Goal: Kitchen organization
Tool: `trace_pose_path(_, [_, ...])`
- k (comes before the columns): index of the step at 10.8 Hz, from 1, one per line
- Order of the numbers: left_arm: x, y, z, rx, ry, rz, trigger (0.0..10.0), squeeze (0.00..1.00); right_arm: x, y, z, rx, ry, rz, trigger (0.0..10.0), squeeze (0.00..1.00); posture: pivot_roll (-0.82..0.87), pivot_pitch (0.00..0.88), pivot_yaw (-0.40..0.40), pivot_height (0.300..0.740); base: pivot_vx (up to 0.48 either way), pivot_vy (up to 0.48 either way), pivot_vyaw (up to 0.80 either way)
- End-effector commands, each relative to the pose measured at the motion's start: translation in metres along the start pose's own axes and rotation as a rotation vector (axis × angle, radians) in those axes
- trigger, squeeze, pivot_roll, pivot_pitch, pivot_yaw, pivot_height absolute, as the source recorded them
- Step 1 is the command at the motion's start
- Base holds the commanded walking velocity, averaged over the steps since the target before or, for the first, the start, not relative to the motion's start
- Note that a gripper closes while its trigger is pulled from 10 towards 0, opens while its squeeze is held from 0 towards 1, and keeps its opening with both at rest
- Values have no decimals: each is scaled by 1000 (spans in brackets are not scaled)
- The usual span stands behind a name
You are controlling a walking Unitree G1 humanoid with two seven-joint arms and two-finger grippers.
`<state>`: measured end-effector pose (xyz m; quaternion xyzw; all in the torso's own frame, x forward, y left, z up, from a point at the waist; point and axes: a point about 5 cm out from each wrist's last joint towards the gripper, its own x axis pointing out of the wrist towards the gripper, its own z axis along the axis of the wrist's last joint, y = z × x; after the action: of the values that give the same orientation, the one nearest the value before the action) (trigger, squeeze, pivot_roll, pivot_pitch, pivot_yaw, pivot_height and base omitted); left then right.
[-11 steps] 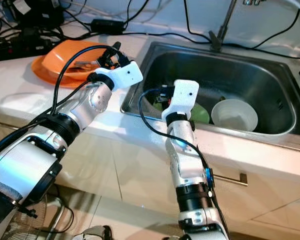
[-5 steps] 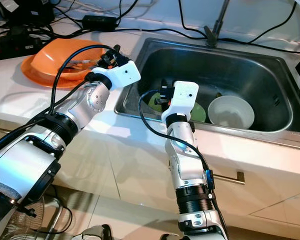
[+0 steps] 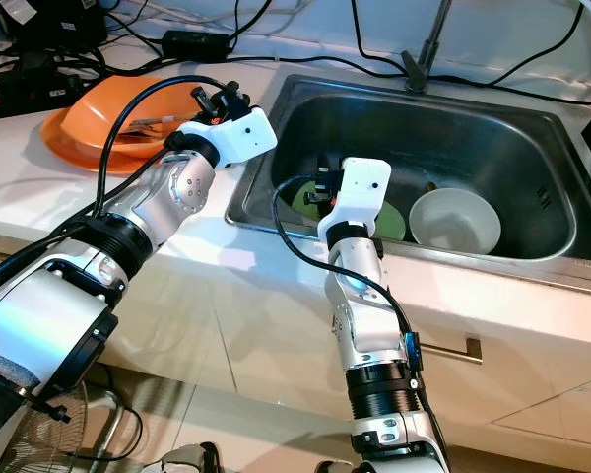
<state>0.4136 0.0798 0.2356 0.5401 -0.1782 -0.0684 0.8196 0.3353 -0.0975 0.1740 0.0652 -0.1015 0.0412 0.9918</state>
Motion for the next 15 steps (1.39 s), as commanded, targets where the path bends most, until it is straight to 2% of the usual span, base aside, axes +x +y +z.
trace_pose_path(1, [2,5,3,24,-15,16,0,0,2,0,2,5,-6,2,10000,0,16,92,-1,740,0,0,0])
trace_pose_path(2, [4,11,5,42,-32,40,0,0,3,0,3,5,-10,1,10000,0,17,88,-2,740,0,0,0])
trace_pose_path(5, [9,43,18,125,-132,189,0,0,7,0,3,5,-15,2,10000,0,32,76,-1,740,0,0,0])
trace_pose_path(6, [9,56,22,113,-170,262,0,0,8,1,4,7,-17,4,10000,0,38,69,-2,740,0,0,0])
trace_pose_path(7, [5,78,35,-10,-270,375,9216,0,10,2,4,8,-21,7,10000,0,41,61,-4,740,0,0,0])
trace_pose_path(8, [-4,98,49,-244,-386,446,10000,0,12,1,6,8,-28,8,10000,0,44,52,-8,740,0,0,0])
trace_pose_path(10, [-28,136,59,-724,-548,575,10000,0,15,0,7,8,-39,7,10000,0,51,34,-15,740,0,0,0])
trace_pose_path(11, [-38,149,47,-1116,-570,580,10000,0,16,0,8,9,-47,8,10000,0,53,23,-20,740,0,0,0])
trace_pose_path(12, [-41,149,38,-1250,-561,580,10000,0,17,0,9,9,-51,9,10000,0,55,17,-25,740,0,0,0])
trace_pose_path(13, [-44,139,26,-1492,-554,526,10000,0,19,-1,10,7,-61,14,10000,0,60,5,-32,740,0,0,0])
trace_pose_path(14, [-38,126,28,-1710,-544,460,10000,0,20,-1,10,9,-63,18,10000,0,61,0,-35,740,0,0,0])
trace_pose_path(15, [-51,113,2,-1901,-498,472,10000,0,21,0,12,14,-69,23,10000,0,62,0,-36,740,0,0,0])
